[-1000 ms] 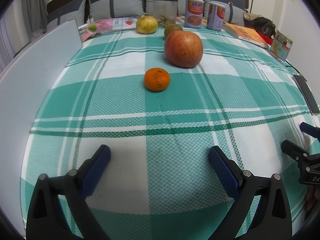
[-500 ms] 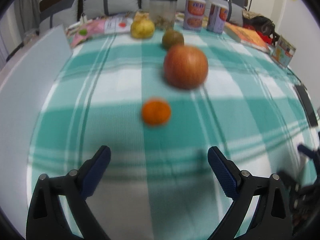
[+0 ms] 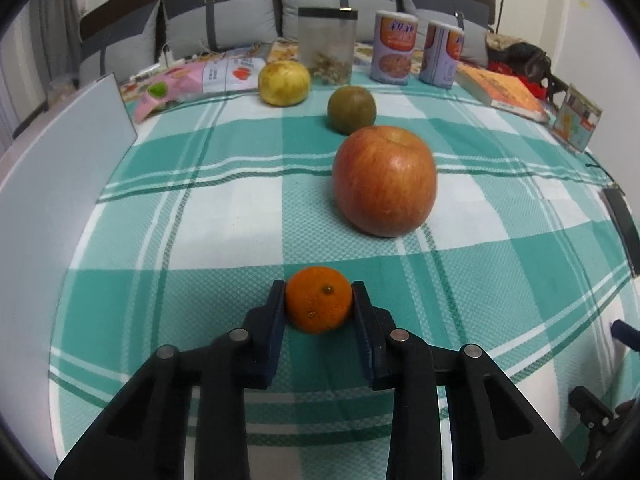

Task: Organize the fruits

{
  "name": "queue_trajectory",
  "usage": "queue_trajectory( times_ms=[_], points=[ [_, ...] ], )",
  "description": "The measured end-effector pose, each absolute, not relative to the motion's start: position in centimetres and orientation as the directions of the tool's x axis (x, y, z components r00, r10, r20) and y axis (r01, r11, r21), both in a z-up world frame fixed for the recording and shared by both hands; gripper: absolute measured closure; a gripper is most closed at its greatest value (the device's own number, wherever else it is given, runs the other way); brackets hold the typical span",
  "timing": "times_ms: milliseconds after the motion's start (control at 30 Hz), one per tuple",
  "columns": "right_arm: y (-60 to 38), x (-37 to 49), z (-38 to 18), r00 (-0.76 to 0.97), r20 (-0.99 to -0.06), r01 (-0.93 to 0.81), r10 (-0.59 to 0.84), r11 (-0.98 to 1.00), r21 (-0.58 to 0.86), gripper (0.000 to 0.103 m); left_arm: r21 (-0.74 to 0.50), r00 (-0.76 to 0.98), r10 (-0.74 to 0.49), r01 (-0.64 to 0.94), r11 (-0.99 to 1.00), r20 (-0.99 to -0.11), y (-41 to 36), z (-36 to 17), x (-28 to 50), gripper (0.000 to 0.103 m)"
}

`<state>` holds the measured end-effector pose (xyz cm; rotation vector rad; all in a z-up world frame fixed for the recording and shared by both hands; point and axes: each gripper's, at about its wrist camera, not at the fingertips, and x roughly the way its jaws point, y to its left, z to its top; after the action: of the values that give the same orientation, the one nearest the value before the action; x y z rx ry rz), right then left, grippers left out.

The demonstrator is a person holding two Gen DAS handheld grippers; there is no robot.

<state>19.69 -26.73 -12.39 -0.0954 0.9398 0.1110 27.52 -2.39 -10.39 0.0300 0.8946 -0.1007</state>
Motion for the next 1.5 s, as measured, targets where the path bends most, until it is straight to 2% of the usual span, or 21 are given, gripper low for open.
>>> queue_trajectory(
  times_ms=[300, 533, 567, 700, 867, 1400, 1500],
  points=[
    [-26.7, 19.7, -12.4, 0.585, -0.809, -0.136, 0.053, 0.990, -0.033, 0.000, -0.084, 0.596, -0.154, 0.145, 0.986, -0.788, -0.6, -7.6, 21.3, 0.072],
    [-26.7, 19.7, -12.4, 0.585, -0.809, -0.136, 0.054, 0.990, -0.033, 0.000, -0.085, 0.573, -0.133, 0.109, 0.990, -0.809, 1.1, -9.7, 18.4, 0.070],
    [-26.7, 19.7, -12.4, 0.585, -0.809, -0.136, 0.054, 0.990, -0.033, 0.000, -0.082, 0.572, -0.123, 0.097, 0.992, -0.811, 1.3, -10.1, 18.3, 0.067],
    [-26.7, 19.7, -12.4, 0.585, -0.809, -0.136, 0.054, 0.990, -0.033, 0.000, 0.000, 0.586, -0.029, 0.051, 0.999, -0.810, 1.5, -11.2, 18.2, 0.026],
    [-26.7, 19.7, -12.4, 0.585, -0.809, -0.136, 0.054, 0.990, -0.033, 0.000, 0.013, 0.597, 0.019, -0.015, 1.000, -0.802, 2.1, -11.7, 18.1, 0.013],
    [-26.7, 19.7, -12.4, 0.585, -0.809, -0.135, 0.052, 0.990, -0.034, 0.000, 0.006, 0.594, 0.019, -0.024, 1.000, -0.804, 2.5, -11.8, 18.3, 0.010],
    [-26.7, 19.7, -12.4, 0.585, -0.809, -0.135, 0.053, 0.990, -0.033, 0.000, -0.056, 0.575, -0.070, 0.042, 0.998, -0.815, 3.2, -11.4, 17.9, 0.010]
  ],
)
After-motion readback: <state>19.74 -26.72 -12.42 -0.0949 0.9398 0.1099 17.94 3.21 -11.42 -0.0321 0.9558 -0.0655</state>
